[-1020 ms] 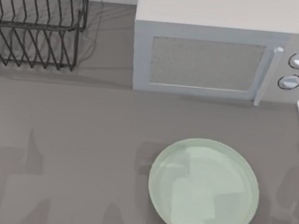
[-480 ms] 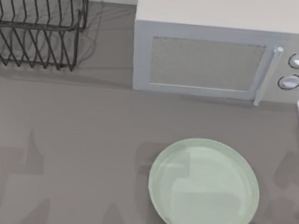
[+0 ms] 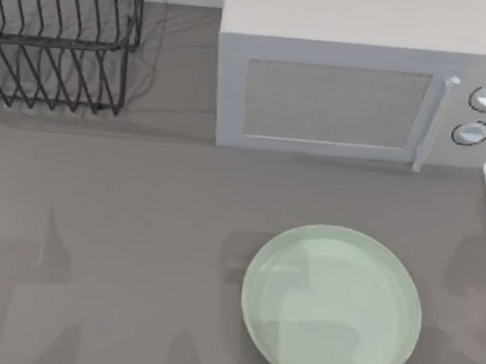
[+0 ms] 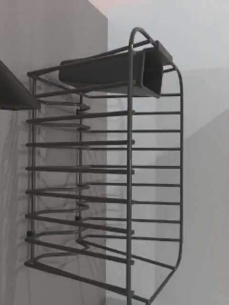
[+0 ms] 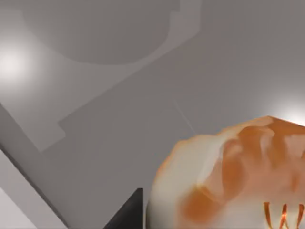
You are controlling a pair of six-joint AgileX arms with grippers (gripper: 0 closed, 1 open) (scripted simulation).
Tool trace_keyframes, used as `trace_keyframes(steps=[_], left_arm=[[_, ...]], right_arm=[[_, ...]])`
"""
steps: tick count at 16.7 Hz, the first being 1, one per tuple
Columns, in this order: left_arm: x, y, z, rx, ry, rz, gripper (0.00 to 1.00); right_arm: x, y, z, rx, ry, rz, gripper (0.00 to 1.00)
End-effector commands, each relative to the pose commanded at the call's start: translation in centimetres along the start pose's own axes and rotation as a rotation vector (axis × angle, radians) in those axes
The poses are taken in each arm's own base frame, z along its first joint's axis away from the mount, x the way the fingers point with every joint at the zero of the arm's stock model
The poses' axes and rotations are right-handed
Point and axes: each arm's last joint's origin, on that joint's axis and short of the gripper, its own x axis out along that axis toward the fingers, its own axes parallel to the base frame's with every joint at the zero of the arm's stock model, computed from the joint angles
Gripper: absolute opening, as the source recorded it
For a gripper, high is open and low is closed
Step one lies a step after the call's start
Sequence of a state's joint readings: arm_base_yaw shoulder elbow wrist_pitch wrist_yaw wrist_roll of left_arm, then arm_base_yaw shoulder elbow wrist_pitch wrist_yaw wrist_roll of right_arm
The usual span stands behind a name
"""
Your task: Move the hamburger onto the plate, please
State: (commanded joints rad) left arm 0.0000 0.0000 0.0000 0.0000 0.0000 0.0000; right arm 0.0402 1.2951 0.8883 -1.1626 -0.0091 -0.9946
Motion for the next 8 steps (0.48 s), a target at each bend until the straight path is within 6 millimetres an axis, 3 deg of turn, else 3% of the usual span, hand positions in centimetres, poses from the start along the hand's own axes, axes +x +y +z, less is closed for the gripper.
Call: trace_keyframes(steps=[4,8], left_arm=[[0.0,0.0,0.0,0.0,0.0,0.0,1.0],[0.0,0.0,0.0,0.0,0.0,0.0,1.0]], right_arm=[[-0.3,-0.3,1.0,0.033,0.001,-0.001,0.0],[-0.6,-1.0,4.3,0.155,0.012,0.005,0.0]])
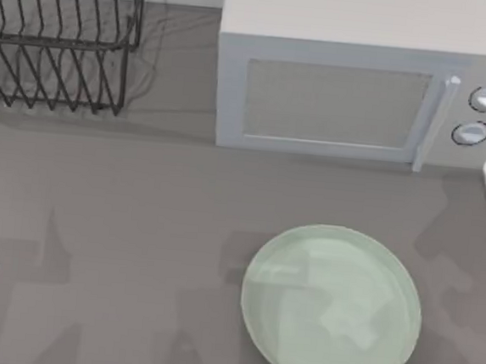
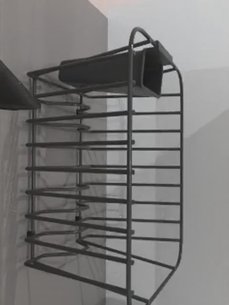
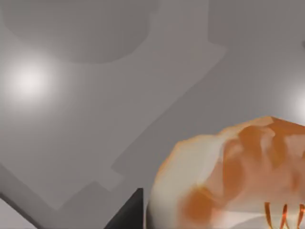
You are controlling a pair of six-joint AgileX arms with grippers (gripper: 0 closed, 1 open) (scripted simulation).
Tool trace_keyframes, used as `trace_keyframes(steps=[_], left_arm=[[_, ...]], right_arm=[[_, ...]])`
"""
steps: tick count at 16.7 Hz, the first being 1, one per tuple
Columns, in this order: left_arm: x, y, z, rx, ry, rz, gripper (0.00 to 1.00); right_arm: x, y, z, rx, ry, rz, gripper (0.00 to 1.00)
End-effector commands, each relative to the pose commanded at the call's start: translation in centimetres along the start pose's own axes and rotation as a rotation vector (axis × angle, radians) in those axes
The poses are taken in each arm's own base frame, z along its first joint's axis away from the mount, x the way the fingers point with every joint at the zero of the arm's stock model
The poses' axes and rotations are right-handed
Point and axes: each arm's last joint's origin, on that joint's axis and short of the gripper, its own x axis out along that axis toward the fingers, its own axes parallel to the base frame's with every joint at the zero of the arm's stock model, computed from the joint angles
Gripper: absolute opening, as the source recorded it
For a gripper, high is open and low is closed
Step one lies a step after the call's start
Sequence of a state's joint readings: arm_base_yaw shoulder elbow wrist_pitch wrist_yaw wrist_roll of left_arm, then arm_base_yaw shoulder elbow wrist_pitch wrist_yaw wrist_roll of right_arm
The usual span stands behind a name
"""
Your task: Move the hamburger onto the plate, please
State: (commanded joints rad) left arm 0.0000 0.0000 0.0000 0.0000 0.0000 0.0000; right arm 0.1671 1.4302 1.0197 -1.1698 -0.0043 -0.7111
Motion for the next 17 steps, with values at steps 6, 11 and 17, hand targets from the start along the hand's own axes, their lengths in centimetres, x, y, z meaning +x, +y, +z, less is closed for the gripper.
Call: trace_keyframes(steps=[6,11,17], left_arm=[[0.0,0.0,0.0,0.0,0.0,0.0,1.0],[0.0,0.0,0.0,0.0,0.0,0.0,1.0],[0.0,0.0,0.0,0.0,0.0,0.0,1.0]], right_arm=[[1.2,2.0,7.1,0.349,0.057,0.016,0.0],[2.5,5.9,12.8,0.669,0.072,-0.006,0.0],[2.5,9.5,16.3,0.846,-0.009,-0.013,0.0]])
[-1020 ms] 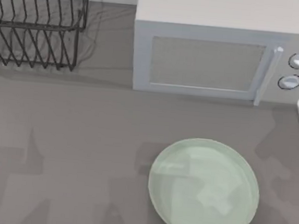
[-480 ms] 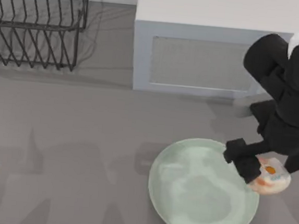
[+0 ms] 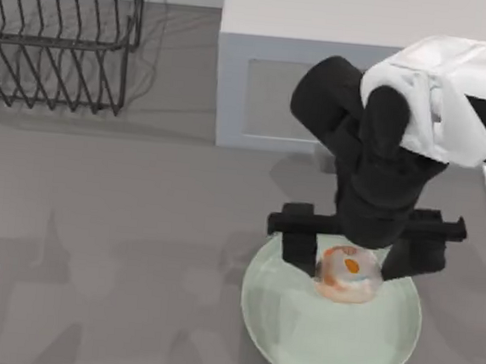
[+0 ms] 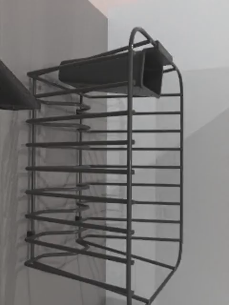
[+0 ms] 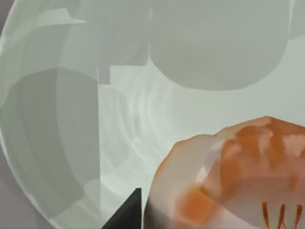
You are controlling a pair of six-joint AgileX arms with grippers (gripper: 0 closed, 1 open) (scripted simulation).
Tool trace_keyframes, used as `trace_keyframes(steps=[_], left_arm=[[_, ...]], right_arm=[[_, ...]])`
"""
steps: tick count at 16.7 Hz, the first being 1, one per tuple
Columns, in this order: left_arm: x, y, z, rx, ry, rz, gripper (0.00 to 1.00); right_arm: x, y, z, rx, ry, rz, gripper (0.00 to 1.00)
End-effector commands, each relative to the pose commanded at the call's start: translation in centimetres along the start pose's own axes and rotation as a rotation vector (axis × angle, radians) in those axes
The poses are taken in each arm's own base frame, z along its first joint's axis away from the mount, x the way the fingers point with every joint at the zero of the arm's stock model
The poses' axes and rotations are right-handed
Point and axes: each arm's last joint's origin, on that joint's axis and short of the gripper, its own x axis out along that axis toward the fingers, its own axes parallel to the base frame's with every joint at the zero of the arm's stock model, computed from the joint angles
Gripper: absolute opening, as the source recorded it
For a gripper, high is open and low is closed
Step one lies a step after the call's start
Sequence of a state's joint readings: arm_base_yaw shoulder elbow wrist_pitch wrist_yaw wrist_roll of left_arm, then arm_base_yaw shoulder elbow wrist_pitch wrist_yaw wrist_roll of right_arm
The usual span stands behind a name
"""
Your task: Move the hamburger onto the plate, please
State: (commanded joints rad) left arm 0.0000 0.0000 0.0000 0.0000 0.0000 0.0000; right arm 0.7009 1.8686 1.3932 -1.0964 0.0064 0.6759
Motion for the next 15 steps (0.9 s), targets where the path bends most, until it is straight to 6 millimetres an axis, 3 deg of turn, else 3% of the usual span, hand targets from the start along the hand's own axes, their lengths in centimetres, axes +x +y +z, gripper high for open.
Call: trace_keyframes(steps=[7,13,15], left_arm=[[0.0,0.0,0.0,0.0,0.0,0.0,1.0],[0.0,0.0,0.0,0.0,0.0,0.0,1.0],[0.0,0.0,0.0,0.0,0.0,0.0,1.0]], right_arm=[[0.0,0.2,-0.1,0.012,-0.006,0.005,0.0],[4.0,0.4,0.0,0.012,-0.009,0.006,0.0],[4.4,0.4,-0.1,0.01,-0.007,0.004,0.0]])
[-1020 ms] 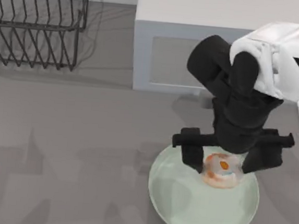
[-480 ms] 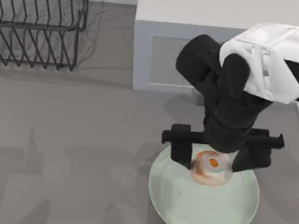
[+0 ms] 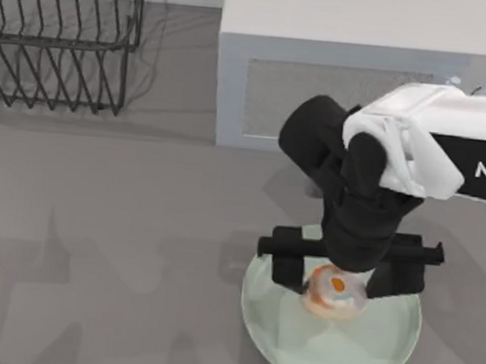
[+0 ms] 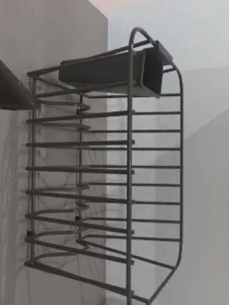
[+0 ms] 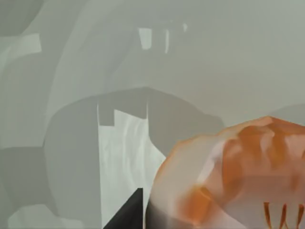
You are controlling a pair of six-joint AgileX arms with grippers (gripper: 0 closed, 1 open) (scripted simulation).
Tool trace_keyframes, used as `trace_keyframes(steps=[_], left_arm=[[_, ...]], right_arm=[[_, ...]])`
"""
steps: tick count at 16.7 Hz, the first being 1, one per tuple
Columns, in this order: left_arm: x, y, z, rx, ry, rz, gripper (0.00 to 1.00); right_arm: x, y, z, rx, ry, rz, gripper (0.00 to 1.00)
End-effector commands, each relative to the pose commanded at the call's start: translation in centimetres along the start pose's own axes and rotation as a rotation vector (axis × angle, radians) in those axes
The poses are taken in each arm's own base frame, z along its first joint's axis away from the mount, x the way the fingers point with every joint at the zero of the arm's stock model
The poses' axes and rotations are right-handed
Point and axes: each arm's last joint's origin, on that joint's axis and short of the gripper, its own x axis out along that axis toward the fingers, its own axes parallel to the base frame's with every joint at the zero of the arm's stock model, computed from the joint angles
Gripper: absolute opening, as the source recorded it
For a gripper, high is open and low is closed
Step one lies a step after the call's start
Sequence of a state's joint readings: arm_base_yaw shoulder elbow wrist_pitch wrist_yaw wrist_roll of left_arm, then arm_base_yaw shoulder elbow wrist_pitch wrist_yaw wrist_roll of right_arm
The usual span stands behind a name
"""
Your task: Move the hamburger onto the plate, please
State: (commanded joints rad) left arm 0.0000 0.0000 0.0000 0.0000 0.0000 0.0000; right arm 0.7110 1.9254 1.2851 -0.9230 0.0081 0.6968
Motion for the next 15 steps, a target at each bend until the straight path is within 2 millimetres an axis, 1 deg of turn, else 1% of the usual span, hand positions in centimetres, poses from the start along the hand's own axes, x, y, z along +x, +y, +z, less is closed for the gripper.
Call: trace_keyframes(steps=[2,15], left_arm=[[0.0,0.0,0.0,0.0,0.0,0.0,1.0],[0.0,0.0,0.0,0.0,0.0,0.0,1.0]], right_arm=[[0.0,0.0,0.0,0.0,0.0,0.0,0.0],[0.0,0.0,0.0,0.0,0.0,0.0,0.98]])
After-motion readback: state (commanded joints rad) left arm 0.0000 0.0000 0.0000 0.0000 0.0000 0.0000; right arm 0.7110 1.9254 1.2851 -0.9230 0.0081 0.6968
